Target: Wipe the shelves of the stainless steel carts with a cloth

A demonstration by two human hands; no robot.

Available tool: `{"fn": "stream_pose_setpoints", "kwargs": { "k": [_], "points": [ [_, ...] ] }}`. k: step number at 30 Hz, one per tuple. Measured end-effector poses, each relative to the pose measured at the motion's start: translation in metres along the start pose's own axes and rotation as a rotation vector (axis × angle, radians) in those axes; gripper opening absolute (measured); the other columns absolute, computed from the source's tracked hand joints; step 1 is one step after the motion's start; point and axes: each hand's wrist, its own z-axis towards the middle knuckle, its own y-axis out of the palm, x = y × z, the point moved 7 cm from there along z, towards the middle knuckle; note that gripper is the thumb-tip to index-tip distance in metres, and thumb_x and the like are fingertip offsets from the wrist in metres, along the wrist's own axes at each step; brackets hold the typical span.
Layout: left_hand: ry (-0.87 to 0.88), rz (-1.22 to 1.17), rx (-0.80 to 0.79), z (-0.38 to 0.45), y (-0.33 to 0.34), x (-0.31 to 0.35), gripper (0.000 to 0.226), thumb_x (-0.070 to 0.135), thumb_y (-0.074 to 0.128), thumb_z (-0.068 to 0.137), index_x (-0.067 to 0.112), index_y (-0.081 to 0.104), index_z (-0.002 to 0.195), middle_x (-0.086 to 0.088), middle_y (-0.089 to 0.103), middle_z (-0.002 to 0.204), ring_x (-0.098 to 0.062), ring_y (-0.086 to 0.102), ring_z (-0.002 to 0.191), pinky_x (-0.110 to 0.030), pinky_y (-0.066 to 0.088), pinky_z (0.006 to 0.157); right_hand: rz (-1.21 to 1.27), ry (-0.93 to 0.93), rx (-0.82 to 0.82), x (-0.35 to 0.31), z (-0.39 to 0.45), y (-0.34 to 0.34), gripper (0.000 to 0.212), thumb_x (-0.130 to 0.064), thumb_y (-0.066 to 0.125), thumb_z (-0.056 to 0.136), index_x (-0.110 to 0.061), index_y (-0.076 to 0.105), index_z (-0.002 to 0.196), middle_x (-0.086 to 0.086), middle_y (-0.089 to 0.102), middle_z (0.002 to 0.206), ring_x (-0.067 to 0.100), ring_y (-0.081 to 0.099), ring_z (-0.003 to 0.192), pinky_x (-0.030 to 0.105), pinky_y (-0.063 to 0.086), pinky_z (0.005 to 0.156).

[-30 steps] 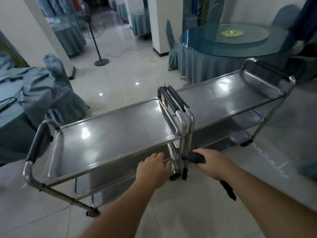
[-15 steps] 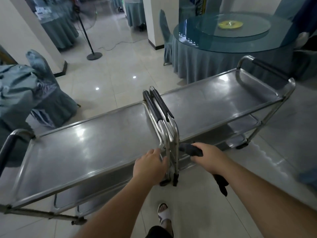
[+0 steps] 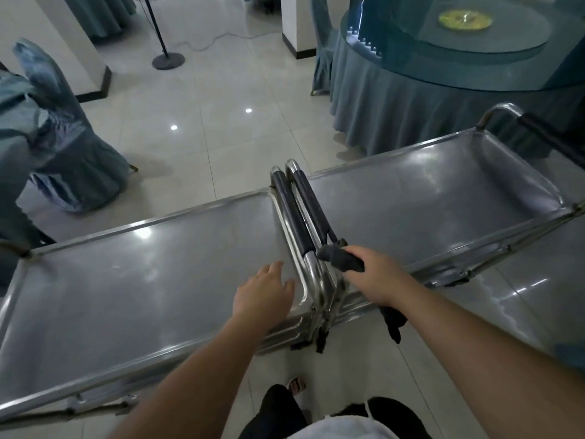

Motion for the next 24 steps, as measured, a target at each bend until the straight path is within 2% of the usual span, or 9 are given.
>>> {"fn": "stream_pose_setpoints", "kwargs": {
  "k": [3, 5, 7, 10, 14, 19, 22, 24],
  "points": [
    [-0.073, -0.032, -0.004, 0.011, 0.0, -0.012, 0.062, 0.055, 0.036, 0.107, 0.028, 0.032, 0.163, -0.001, 0.045, 0.164, -0.029, 0.05, 0.142, -0.048, 0.043, 0.114, -0.038, -0.097, -0.019, -0.015, 0.038, 0.0, 0.041, -0.035, 0.06, 0.094, -0.046, 0.053, 0.132, -0.015, 0.066, 0.098, 0.008, 0.065, 0.079, 0.033, 0.054, 0.068],
    [-0.12, -0.048, 0.006, 0.016, 0.001, -0.018, 0.061, 0.053, 0.036, 0.108, 0.027, 0.032, 0.164, -0.002, 0.044, 0.164, -0.029, 0.049, 0.143, -0.046, 0.042, 0.114, -0.089, -0.203, -0.021, -0.026, 0.06, 0.003, 0.045, -0.034, 0.062, 0.095, -0.044, 0.052, 0.137, -0.011, 0.066, 0.117, 0.013, 0.065, 0.099, 0.039, 0.056, 0.084],
    [-0.175, -0.082, 0.02, 0.018, -0.001, -0.022, 0.062, 0.051, 0.038, 0.108, 0.026, 0.03, 0.165, -0.003, 0.043, 0.165, -0.029, 0.048, 0.145, -0.046, 0.042, 0.115, -0.192, -0.33, -0.054, -0.038, 0.077, 0.009, 0.051, -0.03, 0.065, 0.094, -0.039, 0.051, 0.142, -0.007, 0.062, 0.133, 0.02, 0.058, 0.118, 0.044, 0.051, 0.1],
    [-0.246, -0.126, 0.048, 0.011, 0.0, -0.026, 0.063, 0.051, 0.04, 0.108, 0.026, 0.029, 0.165, -0.003, 0.042, 0.166, -0.027, 0.047, 0.146, -0.046, 0.043, 0.116, -0.443, -0.554, -0.118, -0.048, 0.09, 0.023, 0.057, -0.027, 0.062, 0.094, -0.037, 0.047, 0.148, -0.014, 0.055, 0.148, 0.021, 0.049, 0.133, 0.048, 0.042, 0.112],
    [-0.324, -0.139, 0.077, 0.0, 0.004, -0.03, 0.063, 0.052, 0.04, 0.108, 0.026, 0.03, 0.164, -0.002, 0.045, 0.164, -0.025, 0.048, 0.145, -0.045, 0.044, 0.116, -0.654, -0.753, -0.187, -0.035, 0.1, 0.046, 0.055, -0.027, 0.055, 0.101, -0.04, 0.041, 0.153, -0.019, 0.044, 0.159, 0.023, 0.036, 0.148, 0.044, 0.024, 0.122],
    [-0.399, -0.145, 0.059, -0.012, 0.016, -0.032, 0.062, 0.05, 0.04, 0.109, 0.025, 0.031, 0.164, -0.003, 0.045, 0.164, -0.025, 0.047, 0.145, -0.045, 0.042, 0.117, -0.691, -0.778, -0.231, -0.002, 0.109, 0.063, 0.054, -0.031, 0.05, 0.105, -0.039, 0.038, 0.157, -0.019, 0.036, 0.163, 0.02, 0.024, 0.156, 0.037, 0.007, 0.126],
    [-0.416, -0.152, 0.043, -0.017, 0.022, -0.029, 0.062, 0.05, 0.04, 0.109, 0.025, 0.031, 0.164, -0.003, 0.045, 0.163, -0.026, 0.047, 0.145, -0.045, 0.042, 0.117, -0.765, -0.741, -0.325, 0.02, 0.108, 0.076, 0.061, -0.044, 0.039, 0.106, -0.044, 0.017, 0.163, -0.022, 0.012, 0.17, 0.014, -0.002, 0.16, 0.039, -0.009, 0.127],
    [-0.421, -0.151, 0.037, -0.016, 0.023, -0.027, 0.062, 0.05, 0.04, 0.109, 0.025, 0.032, 0.164, -0.003, 0.045, 0.163, -0.026, 0.047, 0.145, -0.045, 0.042, 0.117, -0.77, -0.698, -0.369, 0.025, 0.108, 0.079, 0.064, -0.052, 0.033, 0.105, -0.045, 0.007, 0.163, -0.024, 0.001, 0.17, 0.012, -0.013, 0.158, 0.041, -0.012, 0.127]
  ]
}}
